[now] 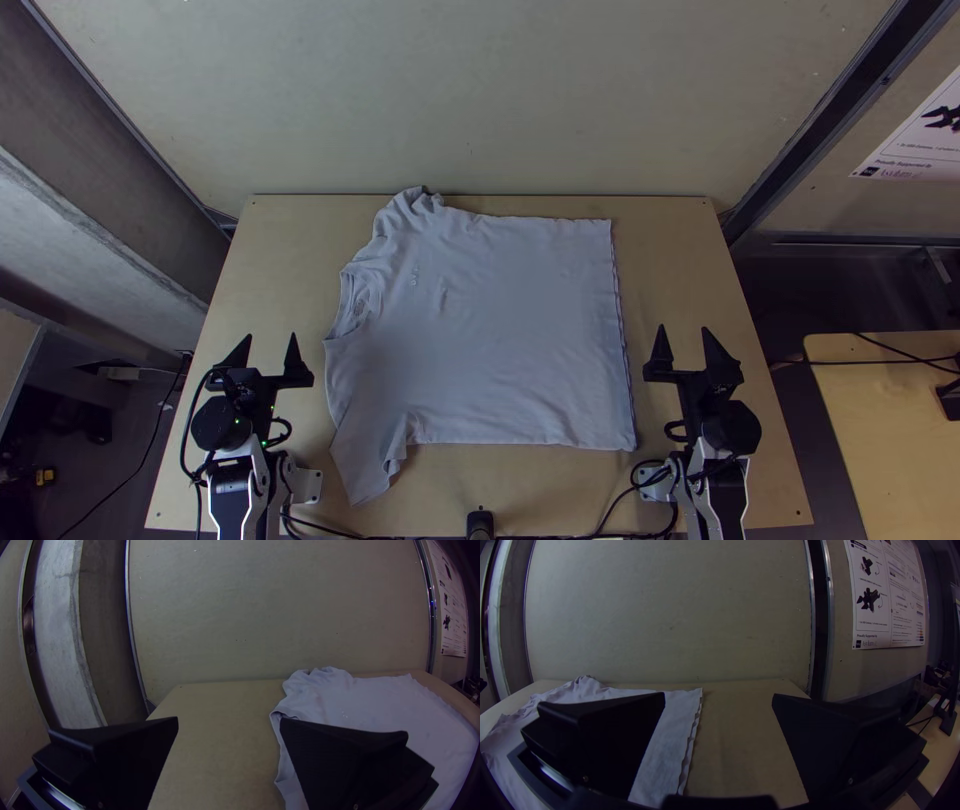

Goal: Fold the t-shirt

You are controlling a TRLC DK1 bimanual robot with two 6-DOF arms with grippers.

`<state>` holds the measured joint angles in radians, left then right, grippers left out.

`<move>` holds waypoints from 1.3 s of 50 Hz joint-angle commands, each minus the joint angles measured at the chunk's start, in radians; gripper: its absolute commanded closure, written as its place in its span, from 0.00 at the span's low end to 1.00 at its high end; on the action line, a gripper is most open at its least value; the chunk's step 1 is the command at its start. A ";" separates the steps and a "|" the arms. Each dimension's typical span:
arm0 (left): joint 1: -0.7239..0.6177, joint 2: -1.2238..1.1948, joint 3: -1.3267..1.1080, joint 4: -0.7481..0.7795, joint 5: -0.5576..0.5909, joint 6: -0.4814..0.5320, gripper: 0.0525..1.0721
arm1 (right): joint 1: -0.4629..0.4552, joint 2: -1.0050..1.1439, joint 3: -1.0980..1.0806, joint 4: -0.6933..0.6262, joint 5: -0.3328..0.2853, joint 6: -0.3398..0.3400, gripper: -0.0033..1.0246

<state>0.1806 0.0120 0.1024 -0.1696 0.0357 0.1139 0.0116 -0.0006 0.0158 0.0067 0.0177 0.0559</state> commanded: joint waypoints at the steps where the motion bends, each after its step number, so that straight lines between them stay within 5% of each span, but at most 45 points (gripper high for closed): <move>1: 0.005 -0.012 -0.043 -0.018 -0.005 0.020 0.04 | -0.001 -0.002 -0.007 -0.025 0.002 0.013 0.04; 49: 0.013 -0.009 0.037 0.038 0.004 -0.022 0.04 | 0.010 0.004 0.101 -0.030 0.002 0.018 0.04; 65: -0.009 0.175 0.224 0.122 0.007 -0.022 0.04 | 0.016 0.292 0.398 0.012 0.002 0.016 0.04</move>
<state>0.1780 0.0940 0.2306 -0.0834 0.0376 0.1051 0.0193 0.1986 0.3214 -0.0128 0.0181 0.0559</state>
